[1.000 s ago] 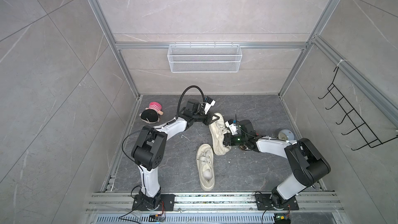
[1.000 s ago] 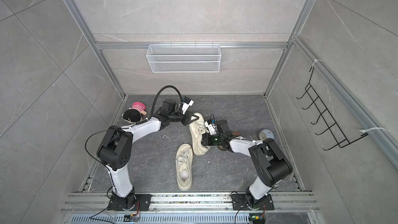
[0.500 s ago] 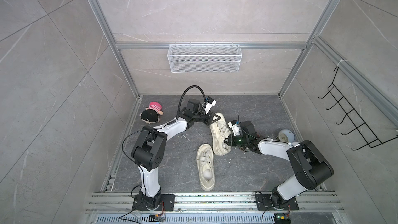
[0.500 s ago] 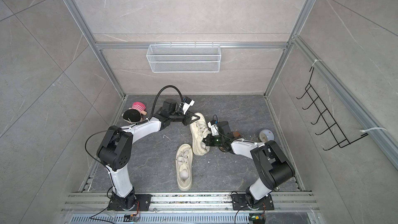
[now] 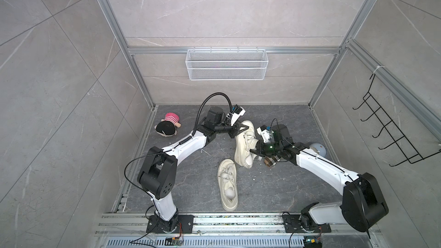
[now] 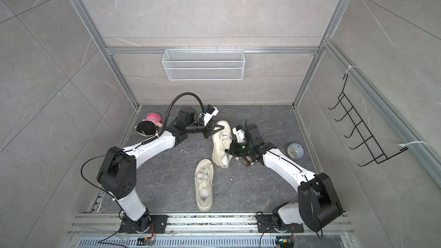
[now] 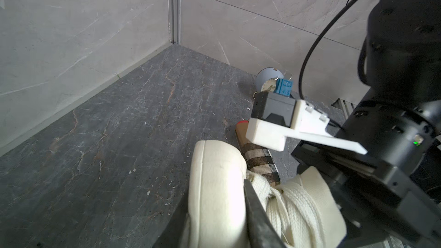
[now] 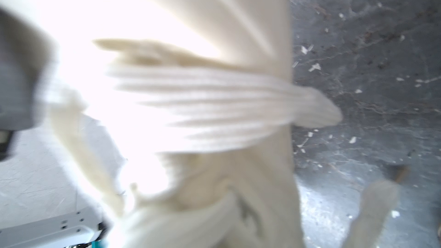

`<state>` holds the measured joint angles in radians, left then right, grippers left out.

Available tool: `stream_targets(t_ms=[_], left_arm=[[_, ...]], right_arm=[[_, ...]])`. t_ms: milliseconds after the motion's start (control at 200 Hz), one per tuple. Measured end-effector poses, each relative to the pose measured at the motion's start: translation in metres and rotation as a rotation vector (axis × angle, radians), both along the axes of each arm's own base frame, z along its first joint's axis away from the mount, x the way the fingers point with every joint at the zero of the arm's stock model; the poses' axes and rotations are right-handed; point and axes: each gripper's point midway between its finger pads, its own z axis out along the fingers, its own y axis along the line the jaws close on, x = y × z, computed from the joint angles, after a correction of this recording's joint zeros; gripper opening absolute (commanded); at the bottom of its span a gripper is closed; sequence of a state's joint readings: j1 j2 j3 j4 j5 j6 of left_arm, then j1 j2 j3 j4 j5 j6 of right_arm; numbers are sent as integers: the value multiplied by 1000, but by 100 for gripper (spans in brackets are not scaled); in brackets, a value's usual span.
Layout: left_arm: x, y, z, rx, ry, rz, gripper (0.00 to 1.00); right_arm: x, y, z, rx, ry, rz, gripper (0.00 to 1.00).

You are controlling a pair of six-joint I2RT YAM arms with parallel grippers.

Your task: Remove the insole from the shoe

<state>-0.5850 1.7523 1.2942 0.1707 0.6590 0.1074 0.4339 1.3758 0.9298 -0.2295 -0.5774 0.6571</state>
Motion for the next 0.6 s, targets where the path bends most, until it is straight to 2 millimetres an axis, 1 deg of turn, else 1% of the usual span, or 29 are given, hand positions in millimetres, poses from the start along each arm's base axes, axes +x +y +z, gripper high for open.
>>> stream_targets(t_ms=[50, 155, 260, 376, 416, 456, 521, 551, 601], left_arm=[[0, -2, 1, -1, -10, 4, 0], [-3, -5, 4, -11, -36, 10, 0], [-5, -7, 4, -16, -39, 21, 0], [-8, -9, -2, -17, -5, 27, 0], [-8, -9, -4, -19, 11, 29, 0], [-8, -10, -8, -20, 29, 33, 0], [-5, -7, -19, -4, 59, 44, 0], [-1, -7, -23, -2, 64, 60, 0], [4, -4, -27, -2, 77, 77, 0]], right_arm=[[-1, -1, 8, 3, 12, -2, 0], [-6, -7, 15, -7, 47, -13, 0], [-13, -14, 15, -37, 75, -19, 0], [-23, -25, 8, -103, 86, -10, 0], [-25, -28, 7, -118, 80, -1, 10], [-28, -30, 6, -129, 78, 8, 23], [-28, -36, 9, -141, 40, 24, 39], [-28, -38, 12, -148, 11, 33, 45], [-29, -44, 17, -167, -30, 46, 51]])
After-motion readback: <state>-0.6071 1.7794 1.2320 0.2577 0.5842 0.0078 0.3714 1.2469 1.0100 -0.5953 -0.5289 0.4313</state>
